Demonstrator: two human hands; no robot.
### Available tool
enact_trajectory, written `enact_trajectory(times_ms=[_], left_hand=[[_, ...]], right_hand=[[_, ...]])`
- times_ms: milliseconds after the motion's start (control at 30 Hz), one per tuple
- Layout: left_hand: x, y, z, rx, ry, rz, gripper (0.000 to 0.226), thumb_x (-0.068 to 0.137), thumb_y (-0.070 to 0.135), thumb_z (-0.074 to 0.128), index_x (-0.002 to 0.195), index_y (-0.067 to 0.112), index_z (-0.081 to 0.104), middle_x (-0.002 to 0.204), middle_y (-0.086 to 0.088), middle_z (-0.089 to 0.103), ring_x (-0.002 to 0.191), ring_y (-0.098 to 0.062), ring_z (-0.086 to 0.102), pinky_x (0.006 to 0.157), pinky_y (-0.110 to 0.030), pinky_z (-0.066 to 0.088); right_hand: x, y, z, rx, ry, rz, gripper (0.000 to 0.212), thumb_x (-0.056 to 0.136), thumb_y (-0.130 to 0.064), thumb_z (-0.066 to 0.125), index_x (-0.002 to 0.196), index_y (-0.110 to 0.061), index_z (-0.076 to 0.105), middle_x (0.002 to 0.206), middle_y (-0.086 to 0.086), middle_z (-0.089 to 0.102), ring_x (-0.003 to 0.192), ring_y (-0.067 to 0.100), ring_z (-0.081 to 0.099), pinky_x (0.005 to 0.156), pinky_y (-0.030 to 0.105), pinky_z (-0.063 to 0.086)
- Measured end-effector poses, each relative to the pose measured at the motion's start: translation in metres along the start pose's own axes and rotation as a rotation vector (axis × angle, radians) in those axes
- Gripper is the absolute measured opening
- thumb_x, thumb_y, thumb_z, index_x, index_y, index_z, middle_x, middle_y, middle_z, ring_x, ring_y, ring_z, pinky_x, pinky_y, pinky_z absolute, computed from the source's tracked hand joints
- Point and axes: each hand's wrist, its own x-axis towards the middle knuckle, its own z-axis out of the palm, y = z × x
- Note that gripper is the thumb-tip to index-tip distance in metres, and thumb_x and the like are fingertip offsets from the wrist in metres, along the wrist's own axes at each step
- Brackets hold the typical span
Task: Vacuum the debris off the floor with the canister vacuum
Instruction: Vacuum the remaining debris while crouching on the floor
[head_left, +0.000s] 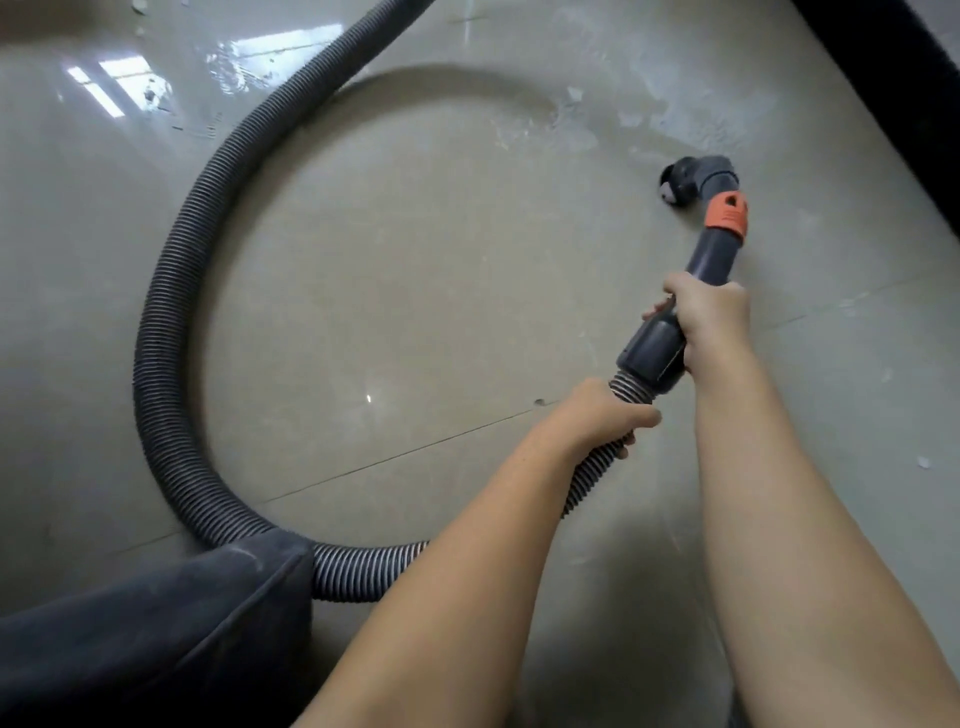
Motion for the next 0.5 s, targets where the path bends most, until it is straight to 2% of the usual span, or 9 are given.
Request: enact_trajectory(times_ms=[67, 100, 167, 267, 333, 400, 500], left_hand=[[0.003, 0.0, 0.001, -0.031, 0.045, 0.01, 0.007, 0.084, 0.015, 0.062, 0.083, 0.011, 0.056, 0.067, -0.004, 0.057, 0.05, -0.015, 0.053, 0.042, -0.014, 0.044], [0.004, -0.003, 0.0, -0.059, 0.09, 0.02, 0.008, 0.083, 0.014, 0.062, 0.079, 0.011, 0.055, 0.065, -0.005, 0.056, 0.049, -0.016, 0.053, 0.045, -0.016, 0.045], [0.006, -0.01, -0.005, -0.123, 0.191, 0.034, 0.01, 0.08, 0.013, 0.062, 0.073, 0.012, 0.054, 0.063, -0.006, 0.056, 0.048, -0.019, 0.053, 0.052, -0.023, 0.047], [0.007, -0.016, -0.015, -0.24, 0.281, 0.045, 0.009, 0.081, 0.01, 0.061, 0.074, 0.011, 0.055, 0.063, -0.007, 0.056, 0.048, -0.019, 0.053, 0.047, -0.022, 0.045], [0.007, -0.012, -0.019, -0.272, 0.282, 0.041, 0.006, 0.081, 0.01, 0.061, 0.078, 0.01, 0.056, 0.063, -0.007, 0.057, 0.047, -0.018, 0.054, 0.045, -0.02, 0.045], [0.006, -0.004, -0.013, -0.252, 0.211, 0.018, 0.005, 0.081, 0.011, 0.061, 0.082, 0.008, 0.057, 0.065, -0.008, 0.058, 0.047, -0.018, 0.054, 0.046, -0.02, 0.045], [0.007, 0.008, 0.009, -0.12, 0.031, -0.015, 0.008, 0.083, 0.011, 0.062, 0.08, 0.008, 0.055, 0.066, -0.008, 0.057, 0.048, -0.017, 0.053, 0.044, -0.018, 0.045]], right_hand=[[0.004, 0.0, 0.005, 0.016, -0.021, -0.009, 0.015, 0.081, 0.001, 0.054, 0.093, -0.002, 0.047, 0.058, 0.009, 0.051, 0.038, 0.016, 0.053, 0.039, 0.021, 0.046], [0.003, -0.002, 0.015, -0.004, -0.065, -0.022, 0.012, 0.081, 0.002, 0.054, 0.089, -0.002, 0.047, 0.057, 0.01, 0.05, 0.035, 0.015, 0.052, 0.039, 0.022, 0.046], [-0.003, -0.008, 0.039, -0.073, -0.211, -0.05, 0.009, 0.08, 0.003, 0.054, 0.084, -0.002, 0.047, 0.054, 0.01, 0.049, 0.032, 0.014, 0.05, 0.042, 0.025, 0.047], [-0.019, -0.021, 0.069, -0.25, -0.474, -0.101, 0.011, 0.079, 0.001, 0.055, 0.085, -0.005, 0.047, 0.054, 0.01, 0.052, 0.038, 0.018, 0.052, 0.05, 0.028, 0.05], [-0.027, -0.029, 0.075, -0.311, -0.58, -0.106, 0.013, 0.08, 0.0, 0.055, 0.087, -0.006, 0.047, 0.056, 0.01, 0.052, 0.039, 0.017, 0.052, 0.047, 0.025, 0.049], [-0.027, -0.036, 0.063, -0.331, -0.524, -0.101, 0.013, 0.081, 0.001, 0.055, 0.088, -0.006, 0.047, 0.058, 0.011, 0.052, 0.039, 0.016, 0.051, 0.042, 0.021, 0.047], [-0.008, -0.028, 0.016, -0.19, -0.238, -0.011, 0.012, 0.083, 0.001, 0.055, 0.09, -0.004, 0.048, 0.056, 0.01, 0.05, 0.033, 0.014, 0.05, 0.038, 0.021, 0.047]])
